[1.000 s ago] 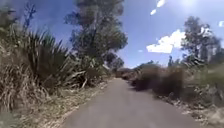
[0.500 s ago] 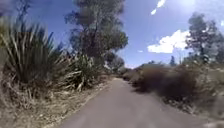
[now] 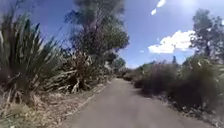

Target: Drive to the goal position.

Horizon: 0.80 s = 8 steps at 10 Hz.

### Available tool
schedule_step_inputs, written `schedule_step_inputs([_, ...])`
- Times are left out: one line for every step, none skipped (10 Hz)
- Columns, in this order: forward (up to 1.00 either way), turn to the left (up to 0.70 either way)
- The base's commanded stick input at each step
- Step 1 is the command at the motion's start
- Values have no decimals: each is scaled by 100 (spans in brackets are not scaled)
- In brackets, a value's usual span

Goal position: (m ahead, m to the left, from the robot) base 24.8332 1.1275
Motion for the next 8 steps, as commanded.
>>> schedule_step_inputs([11,0])
schedule_step_inputs([47,0])
schedule_step_inputs([82,0])
schedule_step_inputs([18,0])
schedule_step_inputs([52,0])
schedule_step_inputs([86,0])
schedule_step_inputs([100,0])
schedule_step_inputs([100,0])
